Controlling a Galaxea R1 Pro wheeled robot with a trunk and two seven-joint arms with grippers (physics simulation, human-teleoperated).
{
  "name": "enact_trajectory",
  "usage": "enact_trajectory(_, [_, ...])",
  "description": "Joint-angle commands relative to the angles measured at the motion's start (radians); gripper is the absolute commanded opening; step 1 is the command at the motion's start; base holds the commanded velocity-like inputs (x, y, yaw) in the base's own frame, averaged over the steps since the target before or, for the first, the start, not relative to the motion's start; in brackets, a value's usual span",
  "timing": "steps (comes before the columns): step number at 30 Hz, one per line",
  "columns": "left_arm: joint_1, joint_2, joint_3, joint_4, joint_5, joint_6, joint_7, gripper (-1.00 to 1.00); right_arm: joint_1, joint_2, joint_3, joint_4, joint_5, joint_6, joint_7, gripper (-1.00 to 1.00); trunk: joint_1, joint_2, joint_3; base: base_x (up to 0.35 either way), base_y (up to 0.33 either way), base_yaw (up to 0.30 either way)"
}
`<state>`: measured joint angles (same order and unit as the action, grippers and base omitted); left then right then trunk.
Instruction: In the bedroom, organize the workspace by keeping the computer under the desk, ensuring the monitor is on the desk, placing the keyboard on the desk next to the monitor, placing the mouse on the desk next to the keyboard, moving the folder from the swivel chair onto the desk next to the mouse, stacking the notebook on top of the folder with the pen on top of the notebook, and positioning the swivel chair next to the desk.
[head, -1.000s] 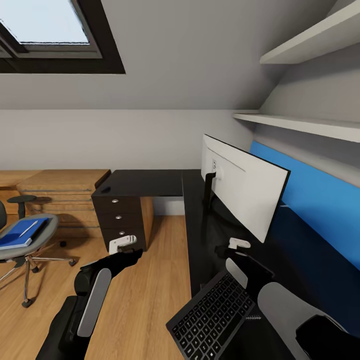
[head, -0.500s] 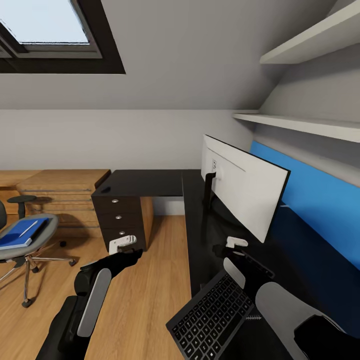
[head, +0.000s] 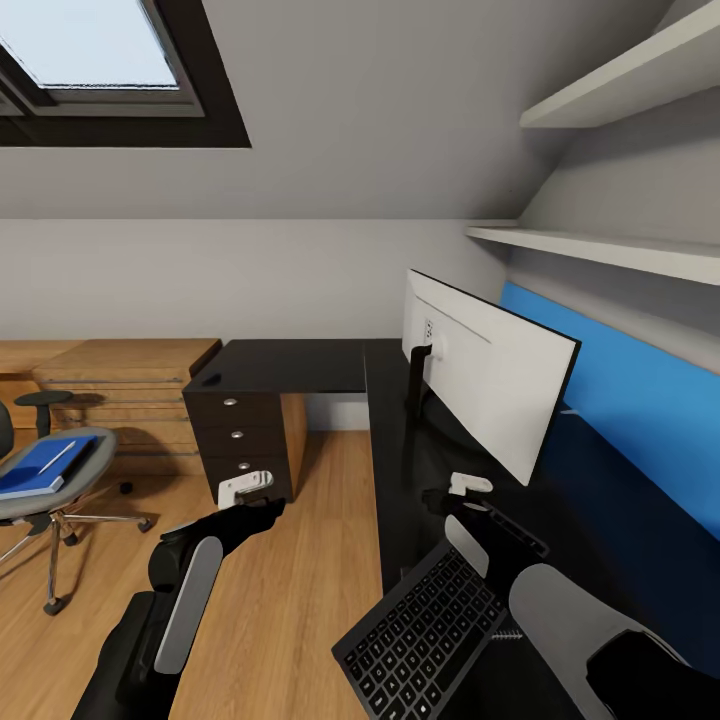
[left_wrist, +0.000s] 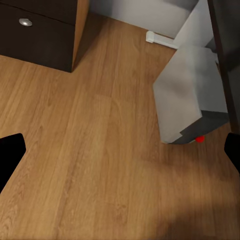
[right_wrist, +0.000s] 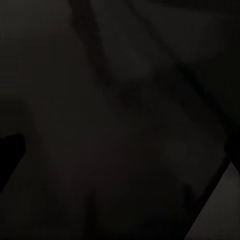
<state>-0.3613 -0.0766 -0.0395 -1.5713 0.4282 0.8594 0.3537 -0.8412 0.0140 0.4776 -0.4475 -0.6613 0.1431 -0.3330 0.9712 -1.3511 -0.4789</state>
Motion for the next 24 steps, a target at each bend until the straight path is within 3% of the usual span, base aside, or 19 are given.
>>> enact_trajectory(1, [-0.001,0.000,0.000,-0.001,0.011,0.002,0.010,1.00,-0.001,-0.001,0.009,-0.002,-0.006,0.004,-0.003,1.00,0.000,-0.001,-0.001,0.000,0.000,0.000])
enact_trajectory(9, [-0.001,0.001,0.001,-0.002,0.010,0.002,0.010,1.00,0.000,0.000,0.010,-0.001,-0.005,0.004,0.063,1.00,0.000,-0.001,-0.001,0.000,0.000,0.000])
enact_trajectory(15, [-0.001,0.001,0.001,-0.002,0.011,0.001,0.010,1.00,-0.001,0.010,0.009,-0.001,-0.005,0.004,0.069,1.00,0.000,-0.001,-0.001,0.000,0.000,0.012])
enact_trajectory(24, [-0.001,0.001,0.001,-0.003,0.011,0.001,0.010,1.00,-0.001,0.018,0.010,0.000,-0.003,0.004,0.071,1.00,0.000,-0.001,-0.001,0.000,0.000,0.164])
